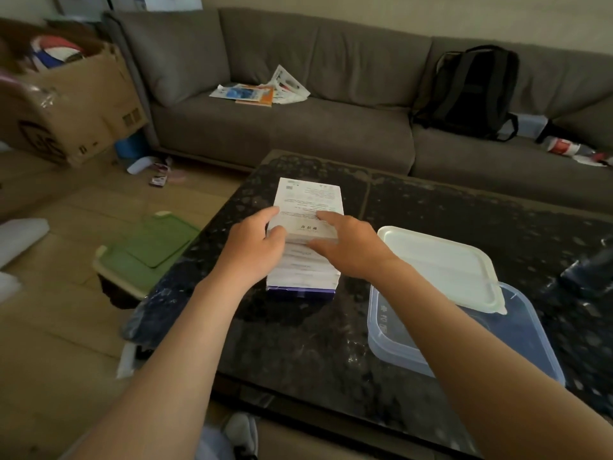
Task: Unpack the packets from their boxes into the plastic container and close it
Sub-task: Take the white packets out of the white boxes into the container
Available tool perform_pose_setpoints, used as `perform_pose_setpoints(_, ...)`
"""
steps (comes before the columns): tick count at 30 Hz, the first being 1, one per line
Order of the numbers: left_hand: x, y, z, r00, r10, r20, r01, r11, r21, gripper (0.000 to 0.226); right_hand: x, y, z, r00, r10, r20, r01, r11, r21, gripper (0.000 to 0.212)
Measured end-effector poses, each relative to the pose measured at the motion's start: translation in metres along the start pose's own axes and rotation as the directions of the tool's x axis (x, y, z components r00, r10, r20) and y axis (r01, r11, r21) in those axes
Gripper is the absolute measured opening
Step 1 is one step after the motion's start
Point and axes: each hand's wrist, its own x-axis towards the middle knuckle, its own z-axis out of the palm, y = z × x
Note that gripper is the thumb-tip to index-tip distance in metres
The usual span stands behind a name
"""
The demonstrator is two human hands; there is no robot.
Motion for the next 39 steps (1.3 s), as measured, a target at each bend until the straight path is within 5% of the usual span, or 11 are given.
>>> perform_pose_setpoints(6,-0.004,0.015,-0.002,0.988,0.009,-0.156,-0.026,0.994,-0.107,0.041,-0.008,0.004,-0.015,0.996,-0.009,-0.088,0.028,0.973,0.227,0.057)
perform_pose_setpoints(10,-0.007,0.034,0.003,0.964,-0.143,-0.224,0.037,0.906,-0.421,0.032,-0.024,0.02,-0.033,0.987,-0.004,-0.162,0.087,0.854,0.512,0.048)
perform_pose_setpoints(14,-0.012,0.057,0.017,0.967,-0.252,0.032,0.187,0.619,-0.763,0.013,-0.043,0.052,-0.06,0.989,-0.022,-0.145,0.132,0.558,0.819,0.03)
perform_pose_setpoints(18,-0.018,0.074,0.036,0.936,-0.215,0.28,0.349,0.451,-0.821,0.023,-0.07,0.092,-0.086,0.992,-0.07,-0.109,0.129,0.458,0.88,0.028)
perform_pose_setpoints(25,-0.025,0.088,0.068,0.878,-0.051,0.475,0.451,0.415,-0.79,0.051,-0.111,0.171,-0.124,0.93,-0.366,-0.013,0.124,0.282,0.951,0.02)
perform_pose_setpoints(30,-0.026,0.08,0.085,0.768,0.069,0.637,0.475,0.607,-0.638,0.048,-0.123,0.202,-0.127,0.92,-0.392,-0.024,0.104,0.183,0.978,0.025)
perform_pose_setpoints(34,-0.026,0.074,0.097,0.706,0.158,0.69,0.462,0.635,-0.619,0.059,-0.128,0.199,-0.124,0.992,-0.107,-0.068,0.099,0.314,0.944,0.036)
perform_pose_setpoints(39,-0.031,0.081,0.12,0.805,0.109,0.584,0.358,0.695,-0.623,0.051,-0.136,0.177,-0.107,0.982,0.134,-0.136,0.025,0.619,0.785,0.039)
